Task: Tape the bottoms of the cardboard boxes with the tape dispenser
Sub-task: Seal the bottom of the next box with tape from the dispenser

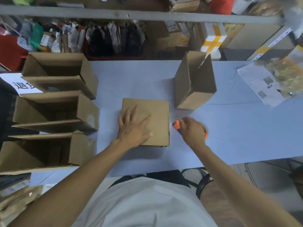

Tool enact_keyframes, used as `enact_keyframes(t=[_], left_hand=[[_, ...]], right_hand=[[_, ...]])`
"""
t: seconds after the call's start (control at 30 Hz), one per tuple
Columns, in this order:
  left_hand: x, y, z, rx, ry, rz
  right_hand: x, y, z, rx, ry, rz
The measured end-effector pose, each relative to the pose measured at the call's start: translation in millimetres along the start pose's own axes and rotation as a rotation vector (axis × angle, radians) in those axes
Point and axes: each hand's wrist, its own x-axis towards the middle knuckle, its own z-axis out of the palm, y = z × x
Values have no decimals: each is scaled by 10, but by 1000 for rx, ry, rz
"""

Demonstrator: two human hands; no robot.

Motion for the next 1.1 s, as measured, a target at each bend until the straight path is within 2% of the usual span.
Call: enact_keyframes(t=[0.03,0.1,0.17,0.2,0.3,0.37,0.43,0.5,0.63,0.77,0.97,1.1], left_hand=[[-11,41,25,5,13,-4],[-42,124,59,0,29,-24],[-70,205,69,-8,17,-57],[-79,248,59,-6,4,-70],[-66,392,-66,-44,-52,-135],[-3,516,-204,-89,-32,-148],[100,658,-336,-271,-2,-108],[197,825,-466,-531,-15,-108],[451,1089,-581,-799,-22,-162],[570,1209,-539,-1217,-166,-262],[483,1120,-373,-1438,-222,-351],[462,1094,-308,-1614,-253,-419]], right_hand=[[8,134,-46,-88,15,41],[-22,365,-76,-198,-115,103],[-73,484,-50,-266,-280,51],[-78,511,-44,-277,-301,-2],[-8,559,-153,-239,-232,-162],[84,591,-343,-79,-196,-141],[130,587,-553,166,-230,-53],[162,563,-706,247,-240,-57],[225,554,-808,80,-265,-192],[309,629,-793,-13,-320,-399],[353,697,-719,31,-359,-518],[386,693,-666,58,-393,-534]])
